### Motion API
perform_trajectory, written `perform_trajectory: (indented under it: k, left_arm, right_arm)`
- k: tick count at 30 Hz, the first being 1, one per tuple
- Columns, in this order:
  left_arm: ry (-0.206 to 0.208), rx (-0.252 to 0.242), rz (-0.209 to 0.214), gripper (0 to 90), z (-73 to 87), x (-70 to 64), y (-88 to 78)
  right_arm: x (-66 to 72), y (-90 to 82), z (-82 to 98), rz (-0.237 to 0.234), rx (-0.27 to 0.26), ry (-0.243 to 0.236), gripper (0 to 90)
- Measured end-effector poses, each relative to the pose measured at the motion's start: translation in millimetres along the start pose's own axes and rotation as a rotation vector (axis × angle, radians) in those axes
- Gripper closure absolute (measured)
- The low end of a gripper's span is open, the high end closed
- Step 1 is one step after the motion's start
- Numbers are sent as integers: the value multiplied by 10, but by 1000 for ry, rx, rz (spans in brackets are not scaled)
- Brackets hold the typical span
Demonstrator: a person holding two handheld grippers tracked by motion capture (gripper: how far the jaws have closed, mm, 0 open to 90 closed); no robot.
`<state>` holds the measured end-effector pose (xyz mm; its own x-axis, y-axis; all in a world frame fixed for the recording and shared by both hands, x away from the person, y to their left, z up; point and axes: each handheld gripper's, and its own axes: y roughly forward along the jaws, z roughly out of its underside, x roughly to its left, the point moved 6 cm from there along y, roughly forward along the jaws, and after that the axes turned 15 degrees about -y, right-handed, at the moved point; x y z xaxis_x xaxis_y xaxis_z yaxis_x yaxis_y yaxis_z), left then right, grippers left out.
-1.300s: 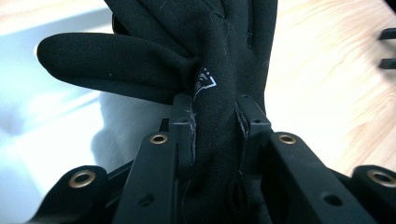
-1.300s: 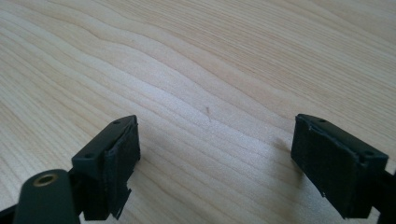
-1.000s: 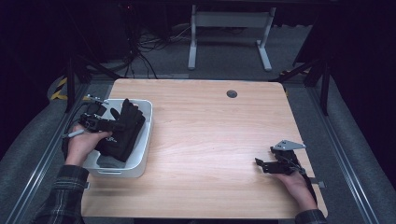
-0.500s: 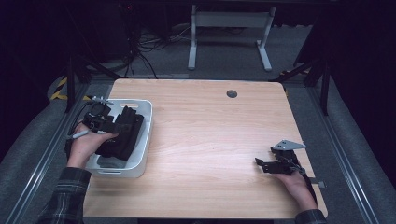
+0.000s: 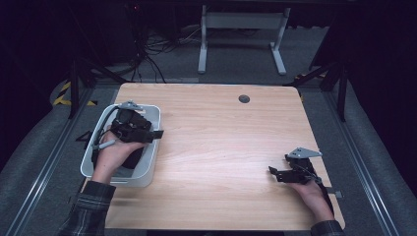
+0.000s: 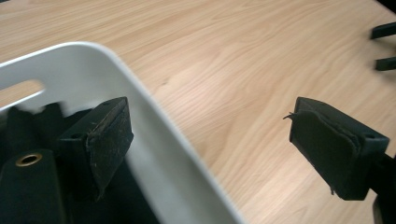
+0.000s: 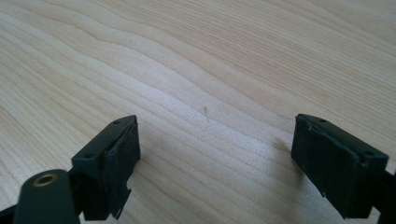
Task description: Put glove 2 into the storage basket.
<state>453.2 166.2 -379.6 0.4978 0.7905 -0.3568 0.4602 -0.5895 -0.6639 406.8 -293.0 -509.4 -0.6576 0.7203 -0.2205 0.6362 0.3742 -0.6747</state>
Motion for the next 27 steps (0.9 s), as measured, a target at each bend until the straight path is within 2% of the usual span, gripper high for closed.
perform_trajectory:
  k: [6, 7, 8, 9, 10, 15, 16, 20, 21, 22, 24, 27]
  left_arm:
    - [56, 10, 74, 139, 144, -385, 241]
    - [56, 10, 74, 139, 144, -385, 241]
    - [75, 18, 104, 139, 215, -530, 329]
    - [83, 20, 115, 140, 248, -593, 369]
    - [83, 20, 115, 140, 248, -593, 369]
    - [142, 58, 130, 141, 437, -853, 603]
    - [159, 75, 132, 141, 520, -927, 703]
    - [186, 104, 123, 141, 653, -1010, 850]
    - [194, 117, 125, 141, 699, -1028, 895]
    - [205, 151, 125, 141, 795, -1051, 977]
    - [209, 160, 121, 141, 840, -1056, 1019]
    - [219, 201, 112, 141, 975, -1050, 1140]
  right_arm:
    - [0, 0, 0, 0, 0, 0, 160]
    - [0, 0, 0, 0, 0, 0, 160]
    - [0, 0, 0, 0, 0, 0, 160]
    - [0, 0, 0, 0, 0, 0, 160]
    - [0, 0, 0, 0, 0, 0, 160]
    - [0, 0, 0, 0, 0, 0, 160]
    - [0, 0, 0, 0, 0, 0, 160]
    - [0, 0, 0, 0, 0, -1, 160]
    - [0, 0, 0, 0, 0, -1, 160]
    - [0, 0, 0, 0, 0, 0, 160]
    - [0, 0, 0, 0, 0, 0, 160]
    - [0, 0, 0, 0, 0, -1, 160]
